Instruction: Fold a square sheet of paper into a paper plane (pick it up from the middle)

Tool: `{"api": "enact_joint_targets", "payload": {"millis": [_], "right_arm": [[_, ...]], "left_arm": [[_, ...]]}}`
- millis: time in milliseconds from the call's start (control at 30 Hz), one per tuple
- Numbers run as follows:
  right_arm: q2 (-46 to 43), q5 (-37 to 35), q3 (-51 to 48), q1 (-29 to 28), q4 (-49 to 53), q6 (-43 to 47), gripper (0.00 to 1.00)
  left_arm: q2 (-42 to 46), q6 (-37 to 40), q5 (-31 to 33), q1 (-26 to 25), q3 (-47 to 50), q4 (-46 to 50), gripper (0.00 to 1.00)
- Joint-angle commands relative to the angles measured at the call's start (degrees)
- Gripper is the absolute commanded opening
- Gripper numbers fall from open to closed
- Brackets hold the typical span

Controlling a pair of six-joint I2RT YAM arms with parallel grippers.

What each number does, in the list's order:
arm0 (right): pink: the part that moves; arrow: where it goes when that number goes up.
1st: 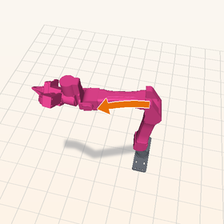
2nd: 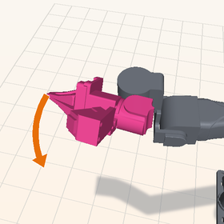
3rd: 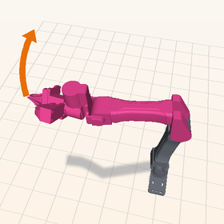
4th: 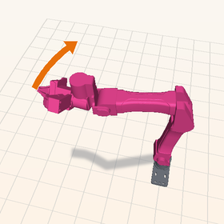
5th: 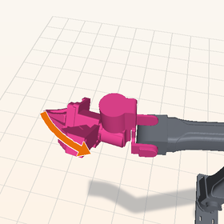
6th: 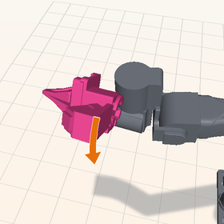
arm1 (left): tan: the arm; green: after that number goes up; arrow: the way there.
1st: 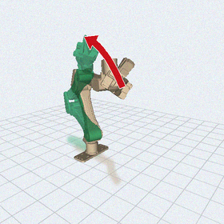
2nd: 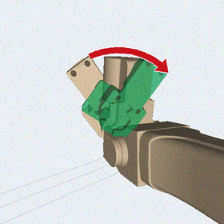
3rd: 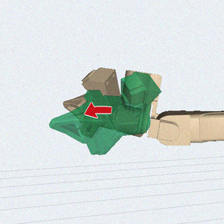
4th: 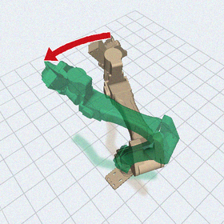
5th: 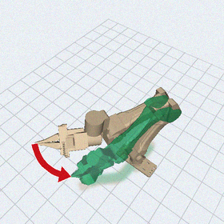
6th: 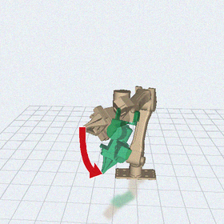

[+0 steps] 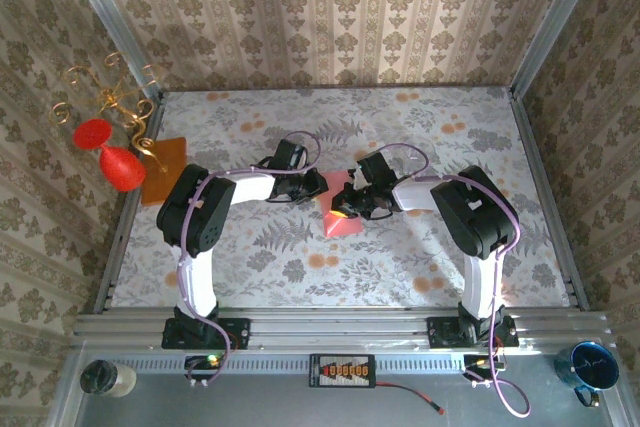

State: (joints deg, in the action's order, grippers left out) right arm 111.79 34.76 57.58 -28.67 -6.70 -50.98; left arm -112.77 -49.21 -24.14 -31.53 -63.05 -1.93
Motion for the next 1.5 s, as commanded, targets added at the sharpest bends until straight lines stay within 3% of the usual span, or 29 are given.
{"api": "enact_joint_targets", "payload": {"millis": [0,1467], "right_arm": [[1.26,1.70,0.78,-0.25,-1.33,0.22,0.05],[3.36,-0.62,1.74,-0.16,-2.27,-0.80,0.05]], "left_arm": [[-1.88,1.57,0.36,-0.38,-0.26,3.81,0.15],[-1.92,1.75,1.99,-0.90,-0.26,5.35,0.11]]}}
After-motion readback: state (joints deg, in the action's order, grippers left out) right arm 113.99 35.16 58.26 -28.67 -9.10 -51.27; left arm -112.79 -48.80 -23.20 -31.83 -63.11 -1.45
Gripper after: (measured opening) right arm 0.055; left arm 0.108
